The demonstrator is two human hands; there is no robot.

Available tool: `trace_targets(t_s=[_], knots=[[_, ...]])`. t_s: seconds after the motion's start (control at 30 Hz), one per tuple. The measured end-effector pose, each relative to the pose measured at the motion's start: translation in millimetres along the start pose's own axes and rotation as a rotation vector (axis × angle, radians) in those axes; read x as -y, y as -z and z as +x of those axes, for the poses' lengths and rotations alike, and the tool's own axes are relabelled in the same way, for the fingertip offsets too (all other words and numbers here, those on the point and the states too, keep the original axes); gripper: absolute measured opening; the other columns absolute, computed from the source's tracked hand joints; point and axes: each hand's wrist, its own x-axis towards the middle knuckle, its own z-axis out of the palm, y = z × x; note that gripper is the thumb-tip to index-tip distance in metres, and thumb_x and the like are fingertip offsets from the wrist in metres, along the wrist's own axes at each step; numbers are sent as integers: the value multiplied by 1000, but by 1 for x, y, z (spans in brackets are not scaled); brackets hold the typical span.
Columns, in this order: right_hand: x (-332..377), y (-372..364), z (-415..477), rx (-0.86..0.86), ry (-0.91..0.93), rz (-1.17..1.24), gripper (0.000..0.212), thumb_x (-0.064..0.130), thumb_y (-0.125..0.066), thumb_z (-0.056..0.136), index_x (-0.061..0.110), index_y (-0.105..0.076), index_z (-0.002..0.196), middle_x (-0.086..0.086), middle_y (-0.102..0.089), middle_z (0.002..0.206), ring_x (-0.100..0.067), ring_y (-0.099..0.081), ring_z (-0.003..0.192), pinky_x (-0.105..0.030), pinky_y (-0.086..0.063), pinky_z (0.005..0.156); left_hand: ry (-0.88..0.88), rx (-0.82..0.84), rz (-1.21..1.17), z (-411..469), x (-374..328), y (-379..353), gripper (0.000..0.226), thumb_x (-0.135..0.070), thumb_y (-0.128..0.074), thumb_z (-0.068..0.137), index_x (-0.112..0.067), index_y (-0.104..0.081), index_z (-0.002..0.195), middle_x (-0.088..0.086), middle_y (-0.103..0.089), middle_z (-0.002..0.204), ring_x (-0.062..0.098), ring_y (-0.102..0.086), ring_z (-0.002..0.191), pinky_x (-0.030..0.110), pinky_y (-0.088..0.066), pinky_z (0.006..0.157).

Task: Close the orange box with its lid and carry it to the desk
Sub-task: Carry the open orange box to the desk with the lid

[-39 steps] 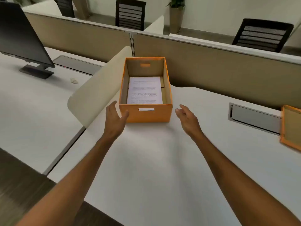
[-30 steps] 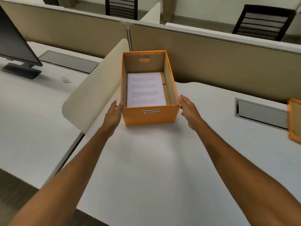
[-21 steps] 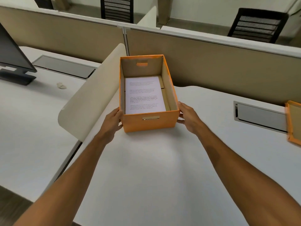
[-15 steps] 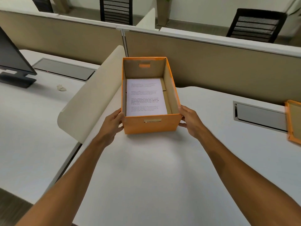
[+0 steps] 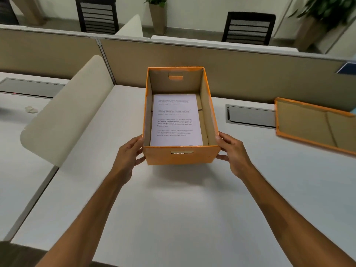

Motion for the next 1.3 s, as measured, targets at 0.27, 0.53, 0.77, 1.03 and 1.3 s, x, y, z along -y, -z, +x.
trace_targets(t_s=[0.27,0.53,0.77,1.03,1.3], knots=[[-25,130,-93,-68,30,17,31,30,-59,97,29,-63,128,16,-74,106,-10,-71,99,-37,-61,75,-25,67,34,-80,27,-109,35,-47,-57,94,-33,-68,124,-11,-74,116,19,-69,109,35,-59,80],[-57,203,-165,-118,9,74,25,29,-62,95,34,-68,119,17,-75,102,-6,-71,94,-25,-58,63,-15,129,52,-148,54,-170,25,-40,-57,97,-41,-70,118,-10,-74,115,14,-70,106,29,-60,77],[-87,219,-204,-151,-23,103,25,27,-63,95,37,-68,117,15,-75,104,-6,-71,95,-26,-59,63,34,188,79,-183,74,-179,23,-46,-58,91,-46,-70,111,-17,-73,115,10,-69,107,25,-60,75],[-108,212,-229,-205,-59,70,28,30,-58,98,33,-66,124,16,-75,107,-6,-71,95,-28,-60,64,79,169,80,-204,95,-178,35,-42,-58,94,-31,-65,126,-11,-74,115,16,-69,109,41,-57,90],[-114,207,-237,-243,-102,61,23,36,-56,98,38,-66,119,13,-73,103,-14,-69,97,-38,-58,73,84,139,105,-213,96,-182,44,-38,-52,99,-22,-56,139,-4,-67,124,21,-63,114,47,-51,97]])
